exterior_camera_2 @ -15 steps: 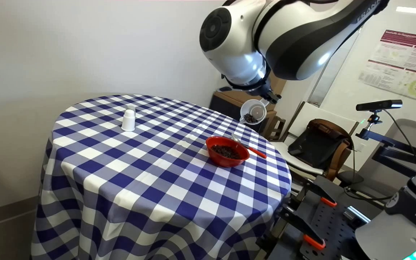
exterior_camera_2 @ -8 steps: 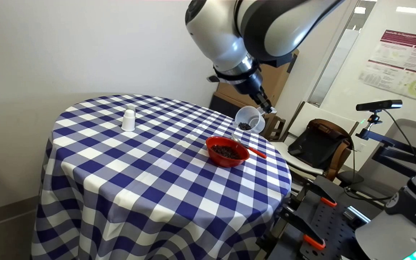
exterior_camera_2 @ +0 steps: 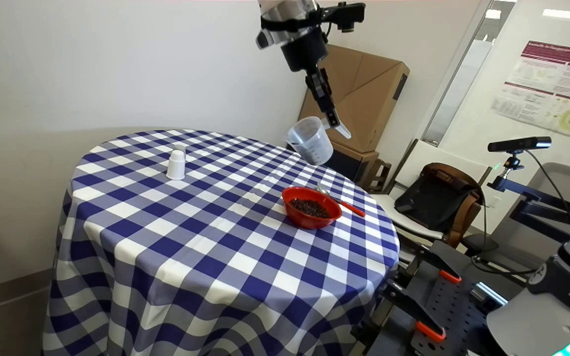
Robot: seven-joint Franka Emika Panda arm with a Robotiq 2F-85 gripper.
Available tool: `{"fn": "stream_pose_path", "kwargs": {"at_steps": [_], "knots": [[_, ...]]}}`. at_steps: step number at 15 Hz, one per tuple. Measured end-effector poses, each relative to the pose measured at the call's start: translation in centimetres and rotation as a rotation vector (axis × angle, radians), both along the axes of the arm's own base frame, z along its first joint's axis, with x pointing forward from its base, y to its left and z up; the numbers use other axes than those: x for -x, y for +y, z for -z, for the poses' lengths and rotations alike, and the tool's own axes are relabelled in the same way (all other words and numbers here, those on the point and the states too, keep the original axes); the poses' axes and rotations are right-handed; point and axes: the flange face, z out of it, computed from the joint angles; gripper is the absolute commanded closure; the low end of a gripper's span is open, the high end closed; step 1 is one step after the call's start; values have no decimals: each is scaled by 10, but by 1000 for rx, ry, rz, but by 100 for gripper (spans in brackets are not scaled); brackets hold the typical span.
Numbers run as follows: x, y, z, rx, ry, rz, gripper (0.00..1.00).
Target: Pour some contents from the clear jar into the orange bowl
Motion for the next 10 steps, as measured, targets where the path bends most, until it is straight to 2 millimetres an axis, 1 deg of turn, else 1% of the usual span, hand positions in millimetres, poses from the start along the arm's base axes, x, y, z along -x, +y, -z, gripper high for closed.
{"fn": "stream_pose_path", "kwargs": {"at_steps": [3, 5, 7, 10], "knots": [[-18, 13, -34, -131, -26, 110, 93], [-25, 21, -47, -223, -39, 176, 94], [-29, 27, -53, -307, -50, 246, 94], [-38, 30, -49, -425, -102, 351, 94]]}}
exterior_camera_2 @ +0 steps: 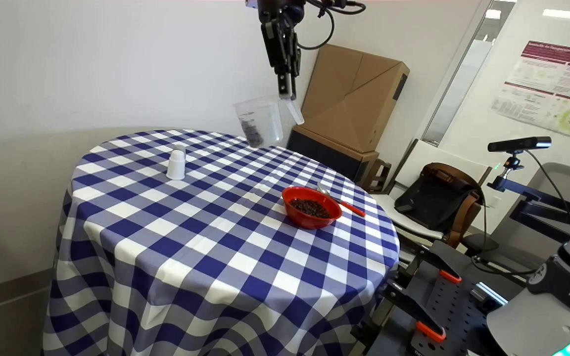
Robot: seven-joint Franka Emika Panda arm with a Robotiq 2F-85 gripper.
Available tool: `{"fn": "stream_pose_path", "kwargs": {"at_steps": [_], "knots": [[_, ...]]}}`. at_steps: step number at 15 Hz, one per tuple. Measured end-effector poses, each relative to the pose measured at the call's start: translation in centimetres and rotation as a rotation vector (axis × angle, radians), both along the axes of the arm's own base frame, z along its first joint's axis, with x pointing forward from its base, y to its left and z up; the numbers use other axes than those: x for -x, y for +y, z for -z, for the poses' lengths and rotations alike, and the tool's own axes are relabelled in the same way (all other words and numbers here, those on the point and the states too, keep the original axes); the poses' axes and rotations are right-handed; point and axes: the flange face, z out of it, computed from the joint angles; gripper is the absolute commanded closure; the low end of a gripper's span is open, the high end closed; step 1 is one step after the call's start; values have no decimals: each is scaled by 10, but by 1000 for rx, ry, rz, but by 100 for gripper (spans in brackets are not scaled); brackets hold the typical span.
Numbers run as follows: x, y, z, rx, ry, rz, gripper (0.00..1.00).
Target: Pour some contents from the clear jar into the orange bowl
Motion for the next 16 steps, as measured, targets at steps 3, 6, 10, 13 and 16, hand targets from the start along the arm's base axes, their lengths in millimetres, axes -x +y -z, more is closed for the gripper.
{"fn": "stream_pose_path", "kwargs": {"at_steps": [3, 6, 10, 13, 16], "knots": [[-8, -9, 17, -89, -78, 110, 94], [-10, -26, 34, -153, -186, 214, 94], [-3, -50, 55, -175, -383, 309, 94], [10, -61, 65, -167, -545, 332, 94], [34, -66, 75, -139, -695, 333, 94]]}}
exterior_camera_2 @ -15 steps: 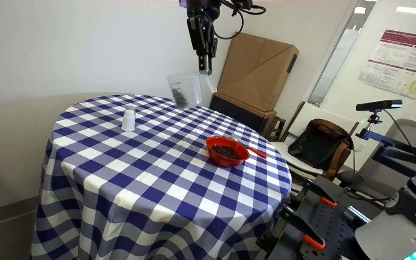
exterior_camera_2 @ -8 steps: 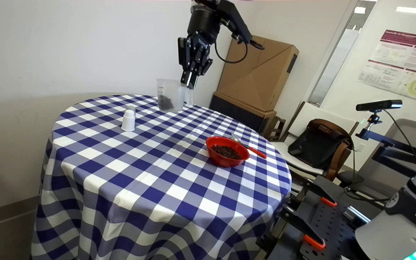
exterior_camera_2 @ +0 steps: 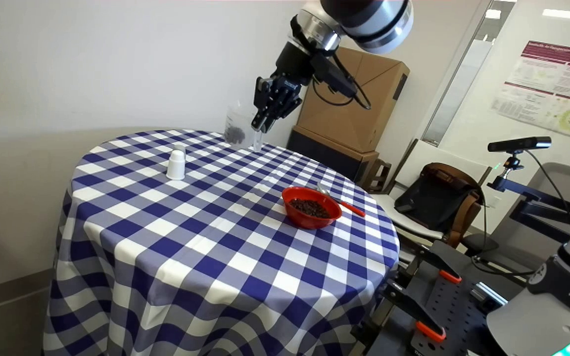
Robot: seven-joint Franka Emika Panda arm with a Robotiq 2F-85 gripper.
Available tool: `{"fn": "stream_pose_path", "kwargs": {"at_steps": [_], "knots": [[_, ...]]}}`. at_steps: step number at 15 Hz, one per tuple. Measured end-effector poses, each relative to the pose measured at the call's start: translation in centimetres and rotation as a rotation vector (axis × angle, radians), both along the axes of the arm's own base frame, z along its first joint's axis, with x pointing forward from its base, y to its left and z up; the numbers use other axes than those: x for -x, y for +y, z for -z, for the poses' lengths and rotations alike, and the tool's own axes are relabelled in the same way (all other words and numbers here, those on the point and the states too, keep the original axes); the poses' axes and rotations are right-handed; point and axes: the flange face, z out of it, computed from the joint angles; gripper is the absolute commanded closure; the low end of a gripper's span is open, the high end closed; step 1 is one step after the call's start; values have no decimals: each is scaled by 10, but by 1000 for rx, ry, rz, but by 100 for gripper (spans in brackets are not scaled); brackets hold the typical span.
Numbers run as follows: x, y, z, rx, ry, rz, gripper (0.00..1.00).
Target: Pour some contents from the clear jar into the orange bowl
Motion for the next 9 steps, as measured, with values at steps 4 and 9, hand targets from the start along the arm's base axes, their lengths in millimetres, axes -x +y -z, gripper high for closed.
{"fn": "stream_pose_path", "kwargs": {"at_steps": [4, 9], "knots": [[56, -8, 42, 58, -66, 36, 94], [103, -28, 78, 97, -1, 105, 94]]}}
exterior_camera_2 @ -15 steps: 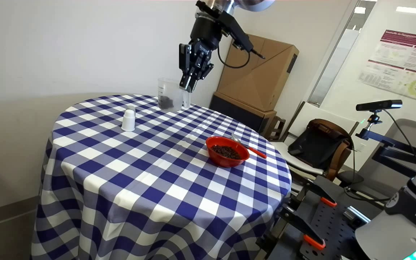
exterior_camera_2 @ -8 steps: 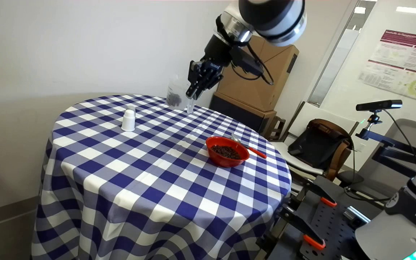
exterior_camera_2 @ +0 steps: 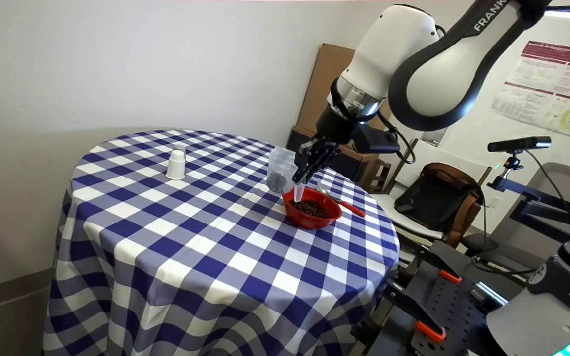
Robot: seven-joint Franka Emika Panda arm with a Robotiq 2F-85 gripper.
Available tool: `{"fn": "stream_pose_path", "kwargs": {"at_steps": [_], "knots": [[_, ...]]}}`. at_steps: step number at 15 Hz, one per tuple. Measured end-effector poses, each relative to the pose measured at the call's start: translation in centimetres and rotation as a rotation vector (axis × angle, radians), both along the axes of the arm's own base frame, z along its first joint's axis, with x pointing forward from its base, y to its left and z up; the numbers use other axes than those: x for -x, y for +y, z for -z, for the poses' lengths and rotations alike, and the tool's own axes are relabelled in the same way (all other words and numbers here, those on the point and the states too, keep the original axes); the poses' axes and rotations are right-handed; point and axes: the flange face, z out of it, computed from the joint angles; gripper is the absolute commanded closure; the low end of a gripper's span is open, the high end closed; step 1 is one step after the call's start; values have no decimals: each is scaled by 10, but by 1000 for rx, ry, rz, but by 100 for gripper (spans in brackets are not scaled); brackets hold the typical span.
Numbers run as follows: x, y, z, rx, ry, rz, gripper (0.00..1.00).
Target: Pour some contents from the clear jar into the orange bowl
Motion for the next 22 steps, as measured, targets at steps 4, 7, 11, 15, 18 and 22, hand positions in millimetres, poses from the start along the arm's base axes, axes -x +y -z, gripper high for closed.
{"fn": "stream_pose_path", "kwargs": {"at_steps": [4, 7, 11, 15, 18, 22], "knots": [[5, 14, -1, -13, 0, 35, 94], [9, 33, 0, -33, 7, 43, 94], [21, 73, 13, -86, 63, 76, 94], [38, 108, 31, -130, 163, 98, 94], [41, 114, 39, -143, 220, 115, 94], [36, 101, 47, -147, 257, 135, 49]]}}
